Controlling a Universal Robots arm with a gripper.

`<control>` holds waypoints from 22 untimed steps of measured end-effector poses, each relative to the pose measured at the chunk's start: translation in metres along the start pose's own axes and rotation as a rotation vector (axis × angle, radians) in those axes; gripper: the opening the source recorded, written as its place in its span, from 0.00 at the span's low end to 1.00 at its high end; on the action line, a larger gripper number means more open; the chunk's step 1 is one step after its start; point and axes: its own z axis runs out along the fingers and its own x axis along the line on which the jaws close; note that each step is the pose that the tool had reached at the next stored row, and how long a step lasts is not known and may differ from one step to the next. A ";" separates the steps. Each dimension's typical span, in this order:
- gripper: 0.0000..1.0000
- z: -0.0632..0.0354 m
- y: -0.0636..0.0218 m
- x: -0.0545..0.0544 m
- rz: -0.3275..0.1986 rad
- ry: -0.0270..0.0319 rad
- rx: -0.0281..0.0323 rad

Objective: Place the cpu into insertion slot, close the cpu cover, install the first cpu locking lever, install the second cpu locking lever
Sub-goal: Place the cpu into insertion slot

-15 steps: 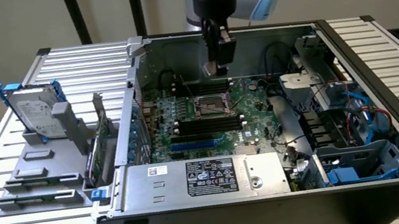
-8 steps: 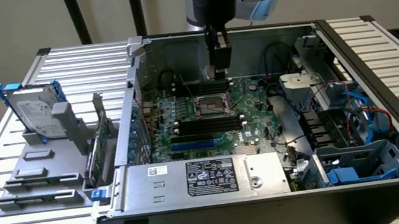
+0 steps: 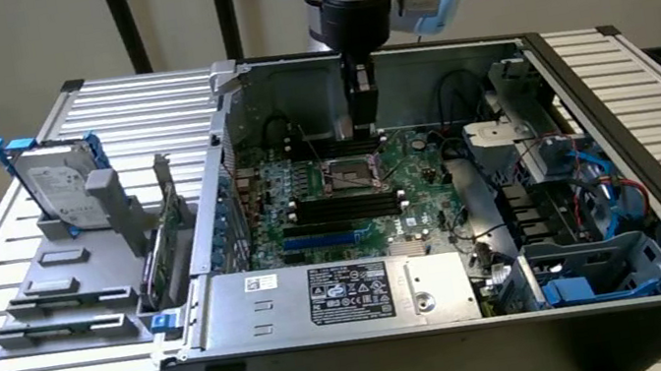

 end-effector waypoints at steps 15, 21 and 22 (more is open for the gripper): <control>0.55 0.0202 -0.0006 0.001 0.000 -0.0010 0.0247; 0.55 0.0259 -0.0008 0.001 -0.005 -0.0009 0.0248; 0.55 0.0267 -0.0009 0.001 -0.008 -0.0009 0.0251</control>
